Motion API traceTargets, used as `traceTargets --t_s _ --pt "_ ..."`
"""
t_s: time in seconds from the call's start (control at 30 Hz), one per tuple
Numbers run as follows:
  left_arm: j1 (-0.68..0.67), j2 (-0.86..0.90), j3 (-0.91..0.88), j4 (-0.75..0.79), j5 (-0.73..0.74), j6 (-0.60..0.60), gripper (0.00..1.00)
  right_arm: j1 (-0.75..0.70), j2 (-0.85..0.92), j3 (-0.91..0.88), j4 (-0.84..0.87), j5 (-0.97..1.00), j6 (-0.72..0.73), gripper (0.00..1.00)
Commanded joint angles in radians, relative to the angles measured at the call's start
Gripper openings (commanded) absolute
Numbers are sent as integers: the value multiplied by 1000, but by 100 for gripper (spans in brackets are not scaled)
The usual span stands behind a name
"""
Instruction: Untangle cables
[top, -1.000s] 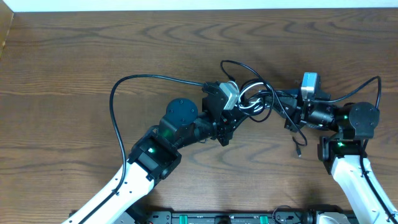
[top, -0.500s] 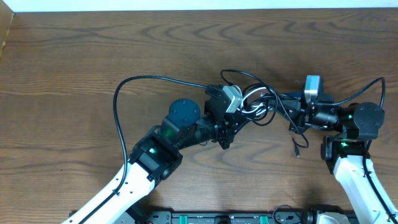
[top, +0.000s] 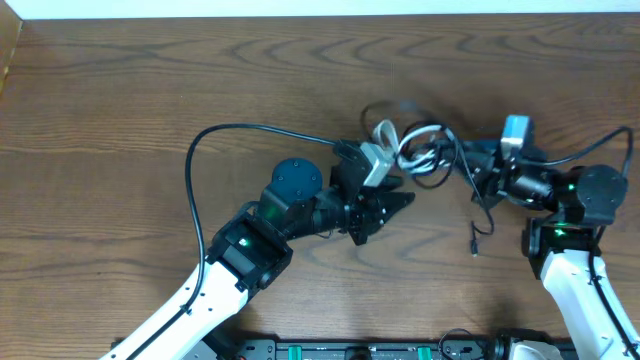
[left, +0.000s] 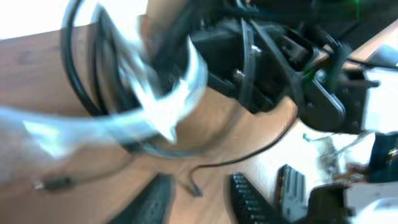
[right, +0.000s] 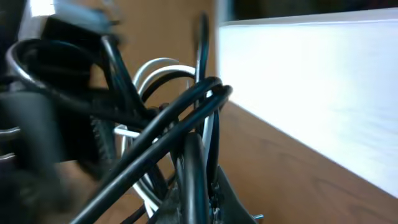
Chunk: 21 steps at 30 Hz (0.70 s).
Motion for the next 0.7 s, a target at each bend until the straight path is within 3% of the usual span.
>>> traceTargets --t_s 0.0,0.23,0.47,0.67 --pt "0 -23 8 2 43 10 39 -5 -4 11 6 76 -21 1" --pt "1 -23 8 13 27 11 39 -4 -4 11 6 72 -8 1" --pt "1 -17 8 25 -208 8 39 -2 -4 11 6 56 -2 1" --pt "1 -5 8 91 -231 1 40 -2 -4 11 6 38 9 1"
